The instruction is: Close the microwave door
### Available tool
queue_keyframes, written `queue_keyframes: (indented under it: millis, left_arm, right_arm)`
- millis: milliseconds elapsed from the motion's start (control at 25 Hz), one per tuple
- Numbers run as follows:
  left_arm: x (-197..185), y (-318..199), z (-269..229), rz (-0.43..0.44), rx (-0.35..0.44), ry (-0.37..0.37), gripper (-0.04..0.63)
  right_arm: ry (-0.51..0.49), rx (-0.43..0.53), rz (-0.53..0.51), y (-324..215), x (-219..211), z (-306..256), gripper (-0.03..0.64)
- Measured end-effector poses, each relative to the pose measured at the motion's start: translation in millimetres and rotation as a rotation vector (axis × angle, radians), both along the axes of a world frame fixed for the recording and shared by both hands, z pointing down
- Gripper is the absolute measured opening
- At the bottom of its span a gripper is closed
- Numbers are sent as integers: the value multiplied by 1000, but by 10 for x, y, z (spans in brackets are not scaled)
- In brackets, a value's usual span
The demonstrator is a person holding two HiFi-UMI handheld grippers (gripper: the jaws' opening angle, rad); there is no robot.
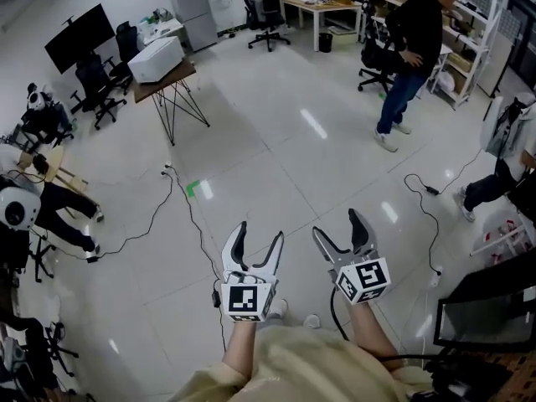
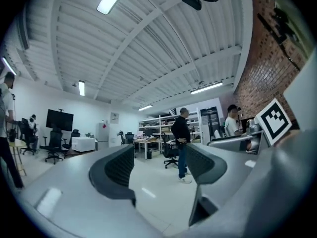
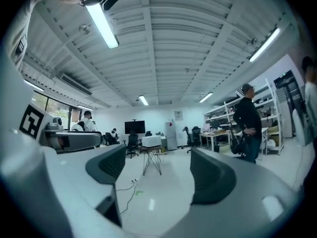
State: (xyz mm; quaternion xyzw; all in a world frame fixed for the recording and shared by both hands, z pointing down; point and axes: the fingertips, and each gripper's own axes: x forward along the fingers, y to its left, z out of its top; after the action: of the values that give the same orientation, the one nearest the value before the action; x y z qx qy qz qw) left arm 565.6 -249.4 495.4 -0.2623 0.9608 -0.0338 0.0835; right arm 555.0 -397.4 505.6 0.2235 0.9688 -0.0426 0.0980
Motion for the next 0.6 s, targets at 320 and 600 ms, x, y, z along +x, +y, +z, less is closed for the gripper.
queue_keyframes:
  millis: [320,600]
  left_arm:
    - [-248,-186,370,-184,-25,-73,330]
    - [-595,-140,626,-240,-34,-100,330]
  right_arm:
    - [-2,-40,-199,-121,-562,413,397]
    - [-36,-42,-265,-7,-1007,690,397]
